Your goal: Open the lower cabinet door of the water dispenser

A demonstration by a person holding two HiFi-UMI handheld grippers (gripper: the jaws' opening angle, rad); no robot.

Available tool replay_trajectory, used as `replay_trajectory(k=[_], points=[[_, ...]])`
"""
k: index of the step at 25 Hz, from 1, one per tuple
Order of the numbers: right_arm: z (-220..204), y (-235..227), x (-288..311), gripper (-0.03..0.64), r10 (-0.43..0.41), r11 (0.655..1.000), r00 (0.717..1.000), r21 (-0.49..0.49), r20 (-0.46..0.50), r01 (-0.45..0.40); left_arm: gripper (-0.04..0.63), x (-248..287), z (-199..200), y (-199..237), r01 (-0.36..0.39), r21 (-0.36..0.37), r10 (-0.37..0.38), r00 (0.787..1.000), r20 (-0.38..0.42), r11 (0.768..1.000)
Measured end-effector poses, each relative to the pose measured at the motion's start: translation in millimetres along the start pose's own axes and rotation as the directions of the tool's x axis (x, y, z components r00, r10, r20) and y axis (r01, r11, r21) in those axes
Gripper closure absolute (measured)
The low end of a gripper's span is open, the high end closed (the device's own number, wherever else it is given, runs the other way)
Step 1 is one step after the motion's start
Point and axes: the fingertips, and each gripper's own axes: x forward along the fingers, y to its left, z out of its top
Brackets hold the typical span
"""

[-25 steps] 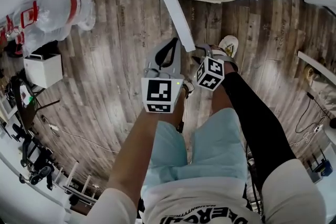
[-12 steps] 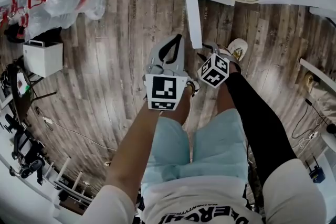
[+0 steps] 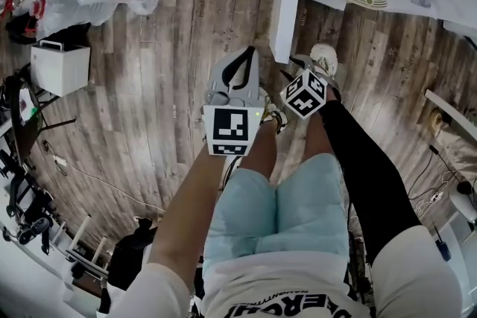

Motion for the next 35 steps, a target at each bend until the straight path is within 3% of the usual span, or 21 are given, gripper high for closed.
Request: replay_trajectory(k=[15, 23, 35], points=[[52.2, 18.2, 15.6, 0.456, 0.064, 0.970, 0.998, -0.234, -0.014, -0.066, 0.540, -7.9, -16.6, 53.4, -0.129, -0.096, 0.126, 0.991, -0.035, 0.987], [72.8, 20.6, 21.9, 0.456, 0.119, 0.917, 0.990, -0.373, -0.077, -0.139, 0.540, -7.3, 3.2, 88.6, -0.215, -0.158, 0.213, 0.977, -0.030, 0.964], [138.6, -1.6, 34.0, 0.456, 0.141, 0.860, 0.989, -0.488, -0.052, -0.148, 0.540, -0.4, 5.5, 128.3, -0.308, -0.220, 0.304, 0.951, -0.054, 0.925]])
